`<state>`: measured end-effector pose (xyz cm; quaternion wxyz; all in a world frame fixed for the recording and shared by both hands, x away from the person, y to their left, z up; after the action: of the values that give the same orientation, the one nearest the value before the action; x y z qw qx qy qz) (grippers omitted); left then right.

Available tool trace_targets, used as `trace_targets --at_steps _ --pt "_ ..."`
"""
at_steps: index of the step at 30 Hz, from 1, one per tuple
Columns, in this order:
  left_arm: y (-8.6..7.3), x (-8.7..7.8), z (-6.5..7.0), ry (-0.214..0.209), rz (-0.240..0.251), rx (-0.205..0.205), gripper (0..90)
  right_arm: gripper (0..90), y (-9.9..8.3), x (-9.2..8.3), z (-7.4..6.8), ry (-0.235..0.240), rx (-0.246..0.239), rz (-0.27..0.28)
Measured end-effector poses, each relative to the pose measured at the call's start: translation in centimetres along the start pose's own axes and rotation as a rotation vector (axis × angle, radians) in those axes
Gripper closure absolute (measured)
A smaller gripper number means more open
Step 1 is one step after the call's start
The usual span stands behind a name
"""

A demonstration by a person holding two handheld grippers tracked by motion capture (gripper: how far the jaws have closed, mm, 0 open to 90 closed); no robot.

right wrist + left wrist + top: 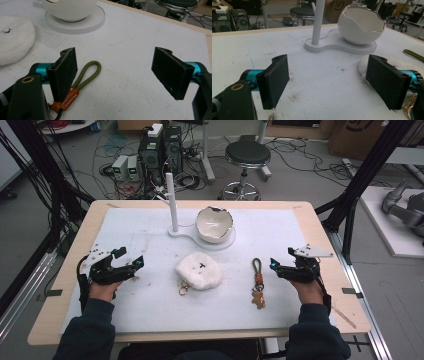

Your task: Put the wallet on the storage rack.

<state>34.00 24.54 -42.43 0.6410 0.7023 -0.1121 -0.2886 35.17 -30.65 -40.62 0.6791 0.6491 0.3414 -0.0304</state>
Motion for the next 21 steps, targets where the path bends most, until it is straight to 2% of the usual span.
trace_targets --at_steps 4,13,18,21 --pt "0.1 0.0 0.0 0.009 0.009 -0.004 19.2 21.2 0.0 0.0 0.0 0.002 -0.001 0.003" --pt "0.0 0.8 0.3 -0.006 -0.010 -0.012 19.4 21.1 -0.3 -0.1 0.3 0.006 0.016 0.001" --pt "0.0 1.2 0.8 -0.041 -0.021 -0.017 21.4 21.2 -0.4 -0.2 0.2 0.005 0.018 0.001" --pt "0.0 2.1 1.5 -0.085 -0.038 -0.029 22.9 21.2 -0.4 -0.3 0.1 0.007 0.017 0.002"
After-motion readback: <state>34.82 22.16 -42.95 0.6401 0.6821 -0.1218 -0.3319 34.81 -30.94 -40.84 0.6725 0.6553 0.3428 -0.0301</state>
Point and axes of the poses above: each handheld gripper's, and its own axes: x roughly forward along the jaws, y roughly out of its top, z roughly to its right, the point moved 2 cm from there along x, roughly forward along the jaws, and after that the axes turned 9 degrees about x, right-handed, at the moved point
